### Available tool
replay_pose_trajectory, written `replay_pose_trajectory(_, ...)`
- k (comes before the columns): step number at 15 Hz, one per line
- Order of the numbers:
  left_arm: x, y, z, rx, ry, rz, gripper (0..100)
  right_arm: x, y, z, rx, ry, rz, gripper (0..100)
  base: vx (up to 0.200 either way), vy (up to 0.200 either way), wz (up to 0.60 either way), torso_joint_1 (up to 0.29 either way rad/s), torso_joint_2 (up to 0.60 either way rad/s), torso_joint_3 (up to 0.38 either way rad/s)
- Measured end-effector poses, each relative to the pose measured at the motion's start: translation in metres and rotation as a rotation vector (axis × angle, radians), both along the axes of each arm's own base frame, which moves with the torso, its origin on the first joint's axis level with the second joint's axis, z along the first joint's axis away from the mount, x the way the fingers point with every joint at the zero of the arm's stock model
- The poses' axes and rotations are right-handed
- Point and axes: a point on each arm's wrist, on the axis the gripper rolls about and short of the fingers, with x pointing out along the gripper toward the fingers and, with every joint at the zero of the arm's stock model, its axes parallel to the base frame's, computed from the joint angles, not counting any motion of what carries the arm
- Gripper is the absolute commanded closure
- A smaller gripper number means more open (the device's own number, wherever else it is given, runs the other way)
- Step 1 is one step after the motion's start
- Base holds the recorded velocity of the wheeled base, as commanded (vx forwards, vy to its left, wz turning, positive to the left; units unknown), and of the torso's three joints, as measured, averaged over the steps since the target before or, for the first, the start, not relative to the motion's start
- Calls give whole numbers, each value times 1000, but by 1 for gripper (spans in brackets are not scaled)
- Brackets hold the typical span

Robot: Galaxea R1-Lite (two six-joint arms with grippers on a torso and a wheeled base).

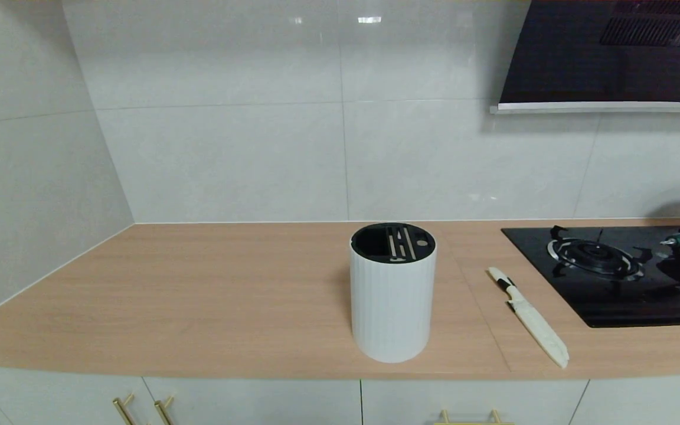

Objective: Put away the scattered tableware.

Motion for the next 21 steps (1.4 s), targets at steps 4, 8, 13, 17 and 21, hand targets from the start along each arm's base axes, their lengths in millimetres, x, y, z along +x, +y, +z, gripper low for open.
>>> replay_pose_trajectory(4,0,0,0,0,0,0,0,0,0,0,0,0,0,0,0,0,0,271,-582,-305)
replay_pose_trajectory(8,0,0,0,0,0,0,0,0,0,0,0,0,0,0,0,0,0,254,-521,-279)
replay_pose_trajectory(13,0,0,0,0,0,0,0,0,0,0,0,0,0,0,0,0,0,112,-233,-121)
replay_pose_trajectory(17,0,0,0,1,0,0,0,0,0,0,-4,0,4,0,0,0,0,0,0,0)
replay_pose_trajectory(21,0,0,0,1,0,0,0,0,0,0,-13,1,6,0,0,0,0,0,0,0)
